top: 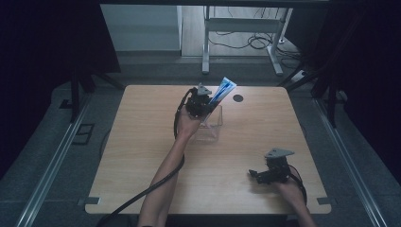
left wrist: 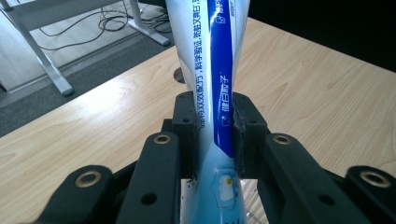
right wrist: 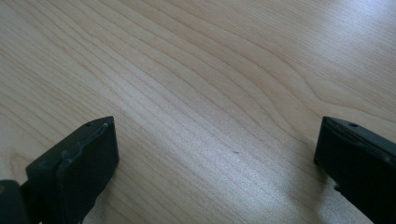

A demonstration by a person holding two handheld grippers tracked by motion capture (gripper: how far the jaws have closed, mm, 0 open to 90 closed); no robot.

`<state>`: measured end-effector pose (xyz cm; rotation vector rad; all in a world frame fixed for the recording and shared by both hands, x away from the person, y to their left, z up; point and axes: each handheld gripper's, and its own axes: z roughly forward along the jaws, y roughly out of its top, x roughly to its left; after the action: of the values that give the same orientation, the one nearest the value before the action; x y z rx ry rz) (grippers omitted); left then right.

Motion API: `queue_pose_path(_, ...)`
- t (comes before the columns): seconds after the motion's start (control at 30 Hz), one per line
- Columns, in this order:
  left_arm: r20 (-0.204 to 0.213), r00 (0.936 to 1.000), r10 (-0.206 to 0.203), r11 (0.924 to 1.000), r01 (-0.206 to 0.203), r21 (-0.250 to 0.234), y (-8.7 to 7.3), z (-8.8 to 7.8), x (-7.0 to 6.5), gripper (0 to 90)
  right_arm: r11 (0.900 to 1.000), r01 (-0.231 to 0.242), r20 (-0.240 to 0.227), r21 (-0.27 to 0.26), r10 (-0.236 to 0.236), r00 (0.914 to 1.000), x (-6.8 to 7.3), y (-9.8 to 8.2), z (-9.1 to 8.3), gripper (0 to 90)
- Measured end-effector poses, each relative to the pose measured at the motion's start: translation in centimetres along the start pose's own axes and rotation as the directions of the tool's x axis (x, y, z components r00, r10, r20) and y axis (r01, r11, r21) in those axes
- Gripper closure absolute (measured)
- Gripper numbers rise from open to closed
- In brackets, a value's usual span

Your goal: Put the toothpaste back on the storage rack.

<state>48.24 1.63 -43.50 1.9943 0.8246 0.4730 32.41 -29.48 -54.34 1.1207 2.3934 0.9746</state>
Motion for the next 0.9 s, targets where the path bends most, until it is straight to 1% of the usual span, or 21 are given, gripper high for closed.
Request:
queue_pose_path(0.1, -0.003, 1.0000, 0.007, 0.9999, -0.007, 0.009, -0.2, 0.1, -0.1, 74.2, 1.000, 0.000, 0.000, 0.000, 0.000, 1.0000, 0.0, 0.0, 0.0, 0.0)
queue_pose_path(0.23, 0.002, 0.9999, 0.016, 0.9998, -0.016, 0.014, -0.3, 0.2, -0.2, 74.0, 1.000, 0.000, 0.000, 0.000, 0.000, 1.0000, 0.0, 0.0, 0.0, 0.0)
queue_pose_path(0.33, -0.002, 0.9996, 0.029, 0.9994, -0.029, 0.019, -0.4, 0.2, -0.3, 73.7, 1.000, 0.000, 0.000, 0.000, 0.000, 1.0000, 0.0, 0.0, 0.0, 0.0)
queue_pose_path(0.6, 0.016, 0.9989, 0.045, 0.9984, -0.045, 0.033, -0.7, 0.2, -0.6, 73.2, 1.000, 0.000, 0.001, 0.000, 0.000, 1.0000, 0.0, 0.0, 0.0, 0.0)
queue_pose_path(0.73, 0.020, 0.9977, 0.065, 0.9968, -0.066, 0.046, -1.0, 0.4, -0.9, 72.9, 1.000, 0.000, 0.000, 0.000, 0.000, 1.0000, 0.0, 0.0, 0.0, 0.0)
queue_pose_path(0.83, 0.030, 0.9982, 0.052, 0.9976, -0.053, 0.044, -1.1, 0.4, -0.8, 72.7, 1.000, 0.000, 0.000, 0.000, 0.000, 1.0000, 0.0, 0.0, 0.0, 0.0)
queue_pose_path(0.9, 0.033, 0.9981, 0.052, 0.9974, -0.054, 0.049, -1.1, 0.3, -0.7, 72.5, 1.000, 0.000, 0.000, 0.000, 0.000, 1.0000, 0.0, 0.0, 0.0, 0.0)
